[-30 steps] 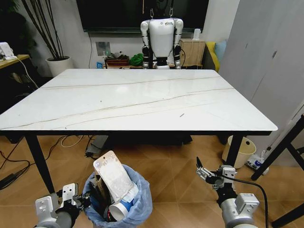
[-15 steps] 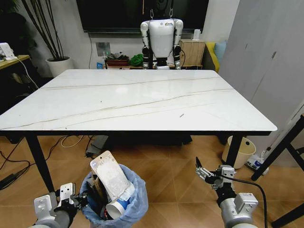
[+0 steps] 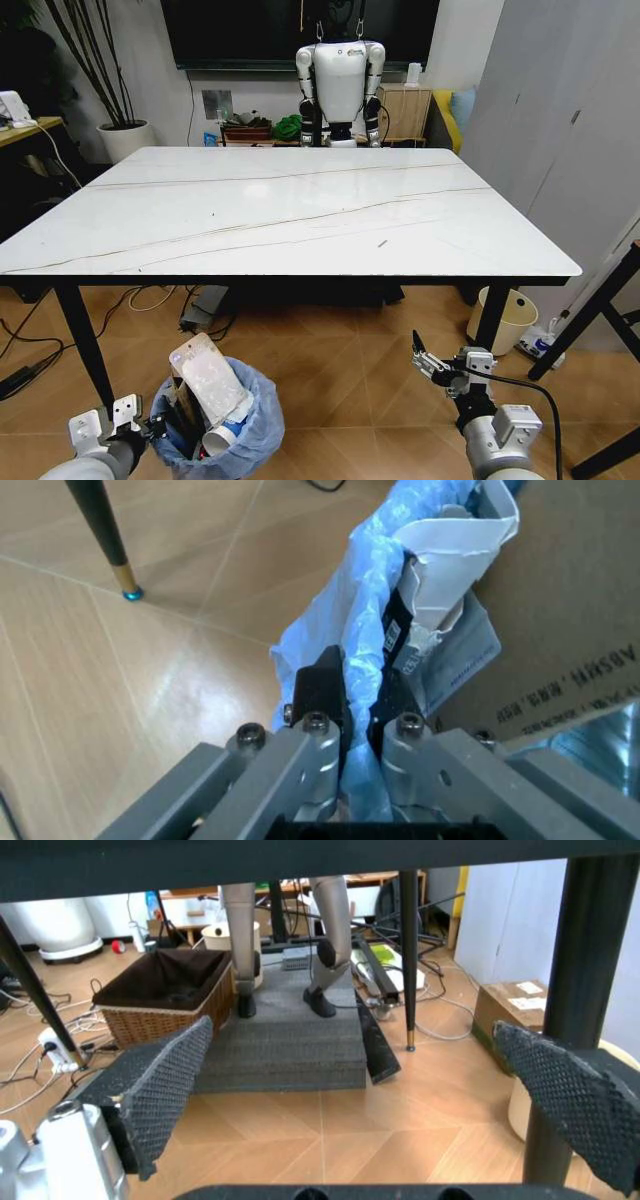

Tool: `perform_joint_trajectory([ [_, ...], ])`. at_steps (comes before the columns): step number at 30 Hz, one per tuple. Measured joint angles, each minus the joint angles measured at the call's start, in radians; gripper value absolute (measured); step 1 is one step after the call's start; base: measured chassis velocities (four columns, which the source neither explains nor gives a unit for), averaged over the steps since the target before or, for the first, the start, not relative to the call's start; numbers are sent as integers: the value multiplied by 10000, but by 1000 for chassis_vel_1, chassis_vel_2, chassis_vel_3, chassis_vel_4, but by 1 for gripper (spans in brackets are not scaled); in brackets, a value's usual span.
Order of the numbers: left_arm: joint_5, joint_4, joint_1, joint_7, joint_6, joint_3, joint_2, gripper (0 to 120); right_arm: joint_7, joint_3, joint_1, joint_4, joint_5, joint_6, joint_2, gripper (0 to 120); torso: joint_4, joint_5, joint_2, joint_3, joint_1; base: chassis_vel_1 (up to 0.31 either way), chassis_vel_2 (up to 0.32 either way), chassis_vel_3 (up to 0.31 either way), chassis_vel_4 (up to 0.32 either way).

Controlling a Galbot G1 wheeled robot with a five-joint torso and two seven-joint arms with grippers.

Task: Pick up the trash bin and place the trash from the table into it.

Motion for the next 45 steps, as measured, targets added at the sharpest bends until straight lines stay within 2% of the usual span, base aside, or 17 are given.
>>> perform_joint_trajectory([
  [3,1350,1082,-250,1042,-362,284,4,0,1,-24,-17,-36,-9,14,-3,100,0,1,7,3,0,0,0,0,0],
  [5,1605,1388,-341,1259,-479,408,-18,0,1,-27,-24,-45,-15,22,-4,100,0,-1,9,4,0,0,0,0,0],
  [9,2907,2845,-740,2559,-1280,803,-95,0,1,-35,-50,-77,-40,51,-4,100,0,-1,13,7,-1,0,0,0,0],
  [12,3604,4079,-1105,3503,-2131,1146,-125,0,2,-63,-81,-92,-69,67,-20,100,0,-4,17,9,0,0,0,0,0],
  [13,3604,4079,-1105,3503,-2131,1146,-125,0,2,-63,-81,-92,-69,67,-20,100,0,-4,17,9,0,0,0,0,0],
  [17,4121,5076,-1525,4347,-3100,1315,-287,0,0,-90,-126,-155,-146,123,-31,100,-1,-2,21,10,-1,0,0,0,0],
  [26,4374,6497,-1944,4923,-3981,990,-683,0,-4,-124,-149,-217,-209,147,-10,100,-1,1,26,12,-1,0,0,0,0],
  [36,4439,7562,-2291,4796,-4117,639,-1275,0,-13,-171,-163,-275,-262,153,-8,100,0,-1,29,14,-1,0,0,0,0],
  [40,4526,7717,-2394,4768,-4159,650,-1377,0,-15,-175,-193,-287,-281,159,-13,100,0,0,29,14,-1,0,0,0,0],
  [45,5085,8090,-2581,4740,-4292,685,-1499,0,-15,-149,-204,-306,-287,179,-37,100,-1,0,31,15,-1,0,0,0,0],
])
